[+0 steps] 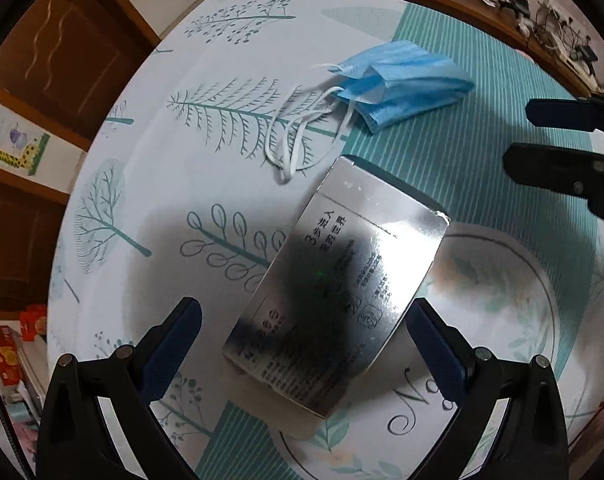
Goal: Collect trash
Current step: 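Grasp the silver box with the left gripper, then grasp the blue face mask with the right gripper while the left holds the box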
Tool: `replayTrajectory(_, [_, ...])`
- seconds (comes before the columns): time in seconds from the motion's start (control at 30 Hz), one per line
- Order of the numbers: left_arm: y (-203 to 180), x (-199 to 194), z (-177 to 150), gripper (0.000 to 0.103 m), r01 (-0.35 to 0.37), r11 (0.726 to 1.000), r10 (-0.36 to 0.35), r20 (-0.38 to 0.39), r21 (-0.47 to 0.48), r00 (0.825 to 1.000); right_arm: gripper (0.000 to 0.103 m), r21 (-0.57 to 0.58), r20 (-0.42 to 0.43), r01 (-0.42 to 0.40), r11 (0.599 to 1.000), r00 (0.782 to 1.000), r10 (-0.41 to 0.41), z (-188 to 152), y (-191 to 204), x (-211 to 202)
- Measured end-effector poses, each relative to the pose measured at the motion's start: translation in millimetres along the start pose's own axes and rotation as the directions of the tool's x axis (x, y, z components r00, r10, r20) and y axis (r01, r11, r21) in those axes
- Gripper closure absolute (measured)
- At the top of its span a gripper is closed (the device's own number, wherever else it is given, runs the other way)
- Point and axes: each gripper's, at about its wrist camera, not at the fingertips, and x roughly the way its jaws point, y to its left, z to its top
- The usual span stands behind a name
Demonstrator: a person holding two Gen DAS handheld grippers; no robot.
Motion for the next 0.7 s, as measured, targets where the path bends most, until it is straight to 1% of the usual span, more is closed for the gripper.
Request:
replayTrajectory(0.07, [3.4,0.0,2.2,0.004,0.016,1.000,-0.016,0.000,-0.025,1.000,0.034,-0.046,0.003,0.010,0.999,1.000,-0.010,6.7,3.3,2.8])
replayTrajectory(0.1, [6.5,-0.3,2.8,0.011,0.040,0.998,-0.040,0.003,-0.048,0.999,0.034,-0.066,0.006,0.014,0.998,1.000,-0.014,10.3,4.7,4.5])
replayTrajectory(0.13, [8.9,-0.7,3.2,0.022,0.067,0.995,-0.066,0.008,-0.071,0.998,0.034,-0.085,0.009,0.019,0.996,1.000,-0.018,14.3,6.2,6.5])
replayTrajectory(0.17, [11.8,-1.7,2.9,0.023,0.090,0.991,-0.089,0.013,-0.099,0.996,0.034,-0.105,0.013,0.025,0.994,1.000,-0.024,18.7,7.7,8.6])
replayTrajectory(0.2, [14.4,-1.9,2.3,0.024,0.074,0.989,-0.072,0.014,-0.128,0.997,0.034,-0.121,0.017,0.029,0.992,0.999,-0.027,22.6,8.8,10.5])
replayTrajectory(0.23, [14.5,-2.1,2.4,0.029,0.067,0.986,-0.065,0.018,-0.151,0.998,0.034,-0.139,0.021,0.034,0.990,0.999,-0.031,27.3,10.3,13.1])
replayTrajectory(0.3, [17.9,-4.1,-0.8,0.032,0.069,0.977,-0.065,0.029,-0.202,0.997,0.034,-0.180,0.025,0.044,0.983,0.999,-0.040,34.7,13.7,18.2])
replayTrajectory(0.37, [22.2,-5.8,-5.2,0.034,0.075,0.965,-0.069,0.034,-0.253,0.997,0.034,-0.228,0.028,0.055,0.972,0.998,-0.050,41.4,19.3,25.1])
replayTrajectory(0.47, [31.0,-10.0,-18.3,0.035,0.114,0.928,-0.100,0.057,-0.355,0.993,0.034,-0.309,0.020,0.046,0.950,0.999,-0.042,46.8,30.4,34.7])
replayTrajectory(0.6, [34.7,-12.6,-31.0,0.035,0.141,0.896,-0.120,0.075,-0.421,0.990,0.034,-0.417,0.013,0.074,0.906,0.997,-0.076,48.9,42.0,49.9])
replayTrajectory(0.67, [36.8,-12.7,-36.0,0.035,0.155,0.882,-0.132,0.083,-0.445,0.988,0.034,-0.434,0.006,0.072,0.898,0.997,-0.077,50.5,43.3,56.4])
replayTrajectory(0.7, [38.7,-13.1,-38.6,0.035,0.163,0.872,-0.136,0.091,-0.461,0.987,0.039,-0.433,0.014,0.065,0.899,0.998,-0.066,51.4,43.1,56.3])
